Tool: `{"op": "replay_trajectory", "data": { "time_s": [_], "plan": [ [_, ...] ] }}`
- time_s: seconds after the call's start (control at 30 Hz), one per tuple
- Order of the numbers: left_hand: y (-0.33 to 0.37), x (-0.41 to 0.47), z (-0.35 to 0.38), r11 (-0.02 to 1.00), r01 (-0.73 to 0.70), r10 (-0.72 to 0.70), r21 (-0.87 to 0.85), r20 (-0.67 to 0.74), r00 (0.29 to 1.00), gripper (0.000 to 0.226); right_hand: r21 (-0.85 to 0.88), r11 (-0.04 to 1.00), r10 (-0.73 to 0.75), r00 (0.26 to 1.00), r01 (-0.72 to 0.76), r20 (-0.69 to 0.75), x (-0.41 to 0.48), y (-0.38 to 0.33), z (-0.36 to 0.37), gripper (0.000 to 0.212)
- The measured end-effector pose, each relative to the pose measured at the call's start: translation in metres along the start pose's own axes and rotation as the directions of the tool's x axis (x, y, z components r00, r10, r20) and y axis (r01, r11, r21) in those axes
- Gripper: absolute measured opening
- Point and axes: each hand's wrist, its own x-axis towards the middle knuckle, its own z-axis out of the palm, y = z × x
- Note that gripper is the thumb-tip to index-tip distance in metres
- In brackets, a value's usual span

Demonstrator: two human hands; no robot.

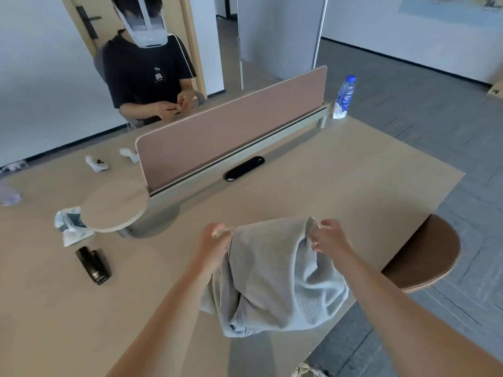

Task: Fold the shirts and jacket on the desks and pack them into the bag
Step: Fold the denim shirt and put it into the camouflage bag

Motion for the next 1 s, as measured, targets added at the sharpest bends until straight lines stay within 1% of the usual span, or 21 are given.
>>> {"op": "replay_trajectory", "data": {
  "time_s": [0.07,0.1,0.13,0.2,0.27,0.3,0.37,0.4,0.43,0.5,0.53,0.6,0.67,0.73,0.8,0.83,0.87,0.9,0.93,0.97,1.0],
  "plan": [
    [-0.004,-0.004,0.014,1.000,-0.009,0.008,0.003,0.179,0.984,0.009,-0.244,0.964,-0.110,0.994,0.104,-0.008,-0.008,0.009,0.005,0.049],
    [-0.007,-0.007,0.022,1.000,-0.013,0.007,0.020,0.262,0.965,0.008,-0.298,0.942,-0.151,0.988,0.155,0.037,-0.013,0.014,0.008,0.059],
    [-0.011,-0.009,0.032,0.999,-0.025,0.012,0.037,0.315,0.949,0.012,-0.335,0.921,-0.177,0.980,0.199,0.095,-0.015,0.020,0.012,0.071],
    [-0.023,-0.009,0.050,0.988,-0.110,0.068,0.104,0.344,0.937,0.021,-0.449,0.857,-0.176,0.963,0.252,0.203,-0.014,0.031,0.022,0.092],
    [-0.035,-0.007,0.067,0.963,-0.201,0.130,0.179,0.348,0.928,0.035,-0.571,0.768,-0.174,0.953,0.289,0.247,-0.006,0.042,0.033,0.097],
    [-0.042,-0.006,0.074,0.956,-0.221,0.141,0.194,0.356,0.924,0.039,-0.600,0.741,-0.175,0.950,0.301,0.260,-0.005,0.044,0.036,0.096],
    [-0.060,-0.003,0.084,0.950,-0.240,0.161,0.200,0.348,0.924,0.042,-0.595,0.743,-0.185,0.948,0.307,0.258,0.001,0.056,0.044,0.093],
    [-0.070,-0.002,0.087,0.958,-0.230,0.167,0.170,0.319,0.933,0.042,-0.569,0.766,-0.176,0.949,0.300,0.263,0.005,0.065,0.047,0.090],
    [-0.080,0.000,0.088,0.974,-0.200,0.161,0.110,0.288,0.944,0.042,-0.507,0.816,-0.158,0.951,0.277,0.265,0.007,0.074,0.049,0.087],
    [-0.096,0.005,0.089,0.993,-0.108,0.115,-0.044,0.251,0.961,0.045,-0.331,0.918,-0.145,0.960,0.220,0.238,0.016,0.093,0.055,0.080],
    [-0.103,0.009,0.089,0.992,-0.090,0.109,-0.089,0.239,0.965,0.049,-0.262,0.941,-0.154,0.961,0.213,0.228,0.019,0.101,0.056,0.076],
    [-0.111,0.016,0.091,0.987,-0.130,0.147,-0.091,0.216,0.965,0.056,-0.190,0.952,-0.194,0.954,0.239,0.227,0.026,0.108,0.058,0.072],
    [-0.112,0.021,0.091,0.987,-0.105,0.131,-0.122,0.228,0.965,0.050,-0.098,0.974,-0.177,0.959,0.202,0.222,0.028,0.104,0.053,0.066],
    [-0.103,0.020,0.085,0.982,-0.078,0.113,-0.174,0.201,0.973,0.040,0.016,0.987,-0.162,0.974,0.162,0.157,0.019,0.095,0.045,0.044],
    [-0.086,0.012,0.075,0.969,-0.108,0.139,-0.223,0.128,0.982,0.036,0.019,0.982,-0.190,0.980,0.189,0.054,0.006,0.081,0.033,0.023],
    [-0.078,0.006,0.072,0.957,-0.108,0.145,-0.269,0.122,0.982,0.037,0.050,0.976,-0.214,0.977,0.213,0.022,0.000,0.074,0.028,0.019],
    [-0.072,0.001,0.070,0.941,-0.074,0.128,-0.329,0.147,0.981,0.039,0.121,0.966,-0.231,0.973,0.227,0.021,-0.006,0.067,0.025,0.018],
    [-0.068,-0.005,0.070,0.927,-0.011,0.089,-0.375,0.192,0.977,0.042,0.236,0.952,-0.218,0.974,0.196,0.069,-0.009,0.062,0.026,0.020],
    [-0.067,-0.009,0.073,0.922,0.057,0.038,-0.382,0.238,0.971,0.045,0.367,0.924,-0.179,0.970,0.107,0.167,-0.011,0.059,0.030,0.025],
    [-0.069,-0.012,0.075,0.932,0.103,-0.013,-0.347,0.252,0.968,0.047,0.455,0.890,-0.127,0.951,-0.016,0.282,-0.013,0.058,0.036,0.032],
    [-0.073,-0.012,0.079,0.936,0.143,-0.070,-0.321,0.228,0.971,0.045,0.493,0.861,-0.076,0.927,-0.125,0.367,-0.013,0.059,0.043,0.039]
  ]
}}
